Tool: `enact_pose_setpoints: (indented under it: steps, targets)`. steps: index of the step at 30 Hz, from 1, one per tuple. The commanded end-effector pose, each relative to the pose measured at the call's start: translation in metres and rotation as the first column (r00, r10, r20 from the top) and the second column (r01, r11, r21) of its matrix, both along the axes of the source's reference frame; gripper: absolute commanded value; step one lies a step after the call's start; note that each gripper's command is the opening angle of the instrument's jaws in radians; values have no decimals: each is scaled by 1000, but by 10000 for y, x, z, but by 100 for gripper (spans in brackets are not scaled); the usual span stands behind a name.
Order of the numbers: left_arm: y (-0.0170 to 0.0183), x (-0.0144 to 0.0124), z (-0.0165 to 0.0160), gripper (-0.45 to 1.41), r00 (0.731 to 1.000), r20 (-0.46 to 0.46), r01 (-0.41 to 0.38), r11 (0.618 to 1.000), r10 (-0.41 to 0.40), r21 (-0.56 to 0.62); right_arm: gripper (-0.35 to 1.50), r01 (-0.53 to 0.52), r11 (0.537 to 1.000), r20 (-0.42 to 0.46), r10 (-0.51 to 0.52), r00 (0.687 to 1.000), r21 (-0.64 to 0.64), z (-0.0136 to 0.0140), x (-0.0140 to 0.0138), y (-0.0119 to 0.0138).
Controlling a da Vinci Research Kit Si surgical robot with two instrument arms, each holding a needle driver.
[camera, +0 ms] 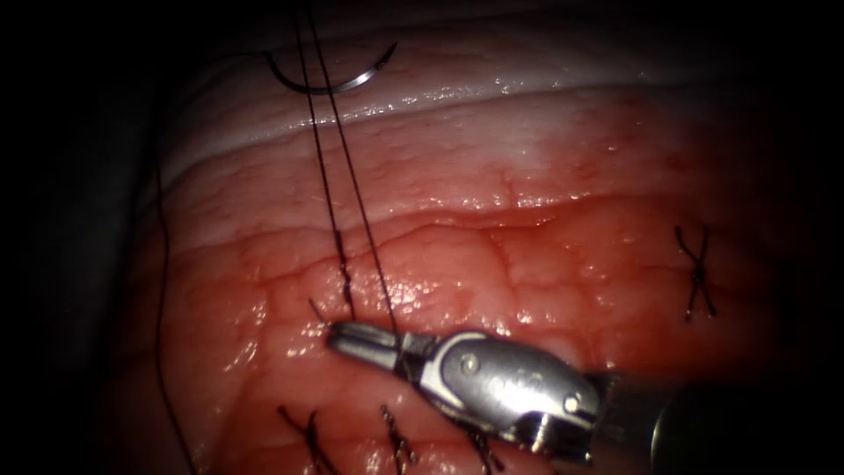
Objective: Wound Closure
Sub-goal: Pull downward on tail using right needle driver and pull downward on working thread using left end-effector
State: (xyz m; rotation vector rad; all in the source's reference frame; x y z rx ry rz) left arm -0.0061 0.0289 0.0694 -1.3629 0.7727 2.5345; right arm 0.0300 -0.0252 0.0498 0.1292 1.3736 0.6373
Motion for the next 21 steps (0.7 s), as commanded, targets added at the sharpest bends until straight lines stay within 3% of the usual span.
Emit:
enact_pose_setpoints:
  steps: [1, 14, 17, 21]
  targets:
    - [7, -5, 6, -45, 1000, 1, 1, 1000, -1, -5, -35, 11, 1000, -13, -11, 1000, 1, 2, 8, -5]
    - [-1, -6, 4, -45, 1000, 25, 3, 1000, -3, 2, -35, 13, 1000, 11, -14, 1000, 17, 6, 13, 0]
    - [-12, -8, -3, -45, 997, 81, 0, 1000, -2, 25, 64, -17, 1000, 5, 17, 1000, 9, 8, 14, 3]
    - [-33, -11, -19, -45, 985, 172, -39, 997, 27, 65, 118, -38, 999, -16, 38, 999, -3, 6, 13, 7]
